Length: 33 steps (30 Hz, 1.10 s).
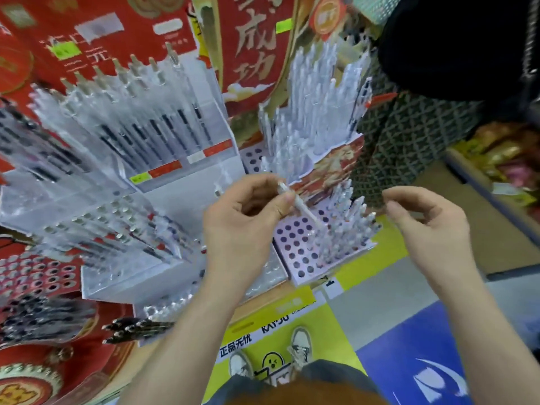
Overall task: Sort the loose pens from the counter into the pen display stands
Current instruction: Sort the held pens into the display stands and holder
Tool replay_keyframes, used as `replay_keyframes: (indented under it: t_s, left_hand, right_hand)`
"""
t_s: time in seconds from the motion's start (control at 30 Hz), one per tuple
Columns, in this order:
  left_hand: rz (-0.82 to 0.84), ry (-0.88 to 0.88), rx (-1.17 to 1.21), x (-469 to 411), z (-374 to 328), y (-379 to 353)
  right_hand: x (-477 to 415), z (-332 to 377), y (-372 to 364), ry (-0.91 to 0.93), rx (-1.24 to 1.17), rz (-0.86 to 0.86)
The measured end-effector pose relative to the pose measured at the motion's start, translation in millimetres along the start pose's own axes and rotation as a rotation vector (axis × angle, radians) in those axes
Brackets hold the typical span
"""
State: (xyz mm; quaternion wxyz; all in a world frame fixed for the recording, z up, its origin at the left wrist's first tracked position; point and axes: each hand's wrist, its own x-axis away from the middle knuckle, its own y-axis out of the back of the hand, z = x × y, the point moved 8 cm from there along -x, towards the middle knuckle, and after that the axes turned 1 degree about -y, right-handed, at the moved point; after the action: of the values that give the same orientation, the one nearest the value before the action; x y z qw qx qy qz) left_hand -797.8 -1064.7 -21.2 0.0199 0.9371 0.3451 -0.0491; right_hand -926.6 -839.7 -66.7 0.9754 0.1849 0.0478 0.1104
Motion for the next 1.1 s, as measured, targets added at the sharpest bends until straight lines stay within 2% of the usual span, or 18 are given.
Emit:
replay_keyframes:
  t_s: [0.17,0.3,0.47,0.57,0.67,0.87,1.0,1.1]
  left_hand:
    - [0.098,0.021,-0.146,-21.5,29.8,-46.7]
    - [0.163,0.033,-0.274,-28.2,59.5,-72.4]
    - [0.282,0.014,-0.417,-31.2,86.5,-98.6]
    - [0.299,-0.008,-0.457,-35.9,87.7,-104.4]
    - [0.368,-0.133,-0.564,-37.8,85.2,-112.4]
    - [0.625,-0.320,-0.734,-19.6,91.3,-133.3]
    - [0.677,-0.349,-0.911,-24.2,91.0,-144.7]
    - [0.683,-0.276,-1.051,-28.2,95.4,-145.6]
  right_hand:
    - [-11.8,-48.5,-7.6,-0.175,-0.007,0.119]
    - [-13.1,-63.6,-16.8,-0.240,-0.065,0.191]
    - [-18.2,-66.2,-21.1,-0.205,-0.091,0.248]
    - [-20.2,-65.2,-22.9,-0.182,-0.104,0.279]
    - [-21.8,-65.5,-24.8,-0.169,-0.097,0.296]
    - [-21.8,-64.4,-25.4,-0.149,-0.051,0.326]
    - [-21.9,-59.0,-28.6,-0.126,0.038,0.349]
    - [-20.9,-54.6,-30.6,-0.095,0.132,0.364]
